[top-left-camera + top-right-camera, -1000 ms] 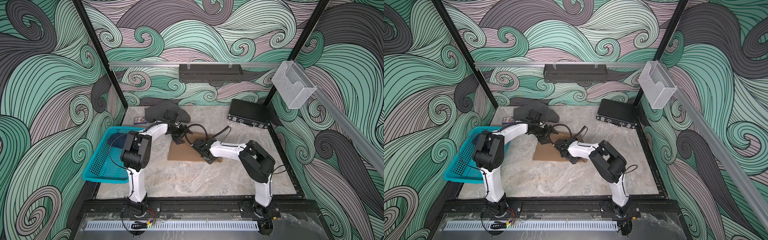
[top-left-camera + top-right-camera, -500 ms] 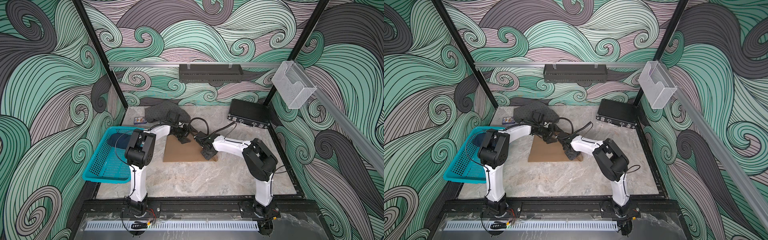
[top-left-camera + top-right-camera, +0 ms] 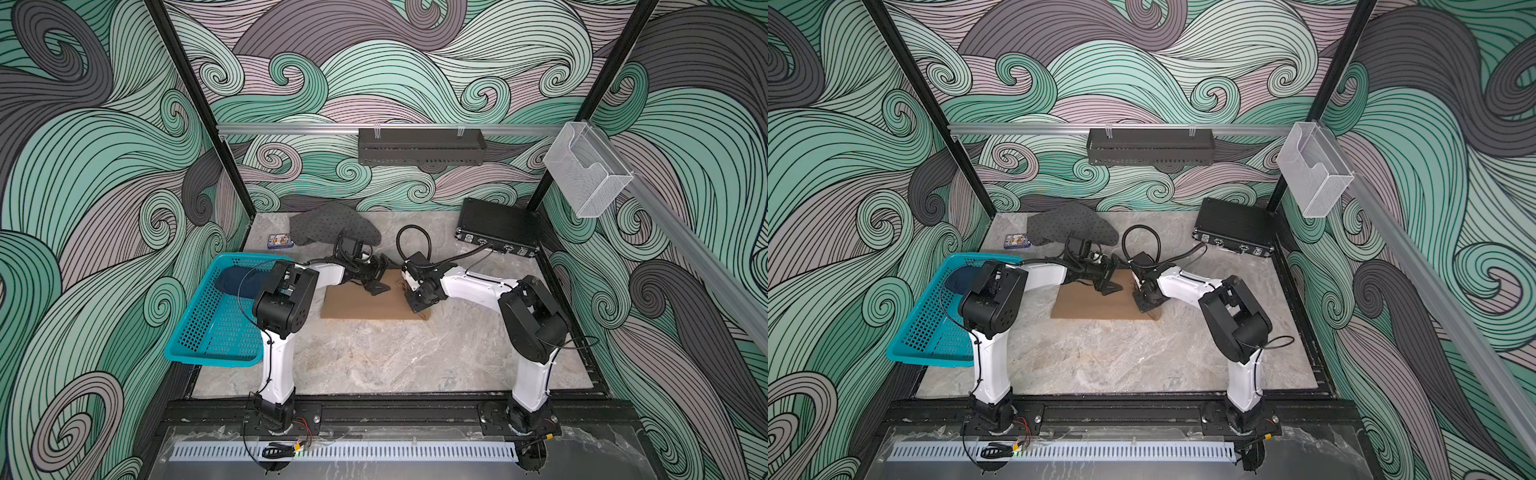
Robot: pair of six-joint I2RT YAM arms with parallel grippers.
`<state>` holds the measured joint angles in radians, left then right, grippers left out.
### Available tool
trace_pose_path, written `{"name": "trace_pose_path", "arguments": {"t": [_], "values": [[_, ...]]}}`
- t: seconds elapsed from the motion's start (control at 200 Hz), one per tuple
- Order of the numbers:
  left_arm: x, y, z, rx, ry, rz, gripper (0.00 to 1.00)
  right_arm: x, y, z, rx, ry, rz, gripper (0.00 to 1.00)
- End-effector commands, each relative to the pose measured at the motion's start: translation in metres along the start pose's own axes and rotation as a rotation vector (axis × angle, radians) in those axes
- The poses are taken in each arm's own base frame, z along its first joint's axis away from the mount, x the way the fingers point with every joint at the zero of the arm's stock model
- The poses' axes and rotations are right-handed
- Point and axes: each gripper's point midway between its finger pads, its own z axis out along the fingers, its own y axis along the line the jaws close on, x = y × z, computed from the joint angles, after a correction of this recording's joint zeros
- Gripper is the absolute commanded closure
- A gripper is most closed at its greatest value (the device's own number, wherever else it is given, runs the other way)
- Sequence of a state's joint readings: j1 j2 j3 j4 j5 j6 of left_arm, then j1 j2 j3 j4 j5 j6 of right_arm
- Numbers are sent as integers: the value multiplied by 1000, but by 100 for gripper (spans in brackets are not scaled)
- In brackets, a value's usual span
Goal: Roll up the skirts
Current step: Roll the skirt at the center of the board.
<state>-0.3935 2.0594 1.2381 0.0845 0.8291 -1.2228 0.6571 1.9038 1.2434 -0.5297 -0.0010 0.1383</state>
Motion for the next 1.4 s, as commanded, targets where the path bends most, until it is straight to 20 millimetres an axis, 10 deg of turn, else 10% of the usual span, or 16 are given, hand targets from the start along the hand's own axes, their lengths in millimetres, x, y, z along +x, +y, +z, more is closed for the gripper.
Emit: {"name": "trace_pose_path", "arguments": {"t": [0.0, 0.365, 0.876, 1.396], "values": [[8, -7, 13, 20, 56, 17, 15, 0, 10, 2, -59, -8, 12, 95], [20, 19, 35, -106, 121, 4, 23, 1, 9, 4, -58, -6, 11, 95], [12, 16, 44, -109, 133, -22, 100, -2, 9, -6, -91, -61, -5, 86], [-23, 42, 34, -182, 107, -37, 100, -12, -2, -28, -223, -202, 111, 61]]}}
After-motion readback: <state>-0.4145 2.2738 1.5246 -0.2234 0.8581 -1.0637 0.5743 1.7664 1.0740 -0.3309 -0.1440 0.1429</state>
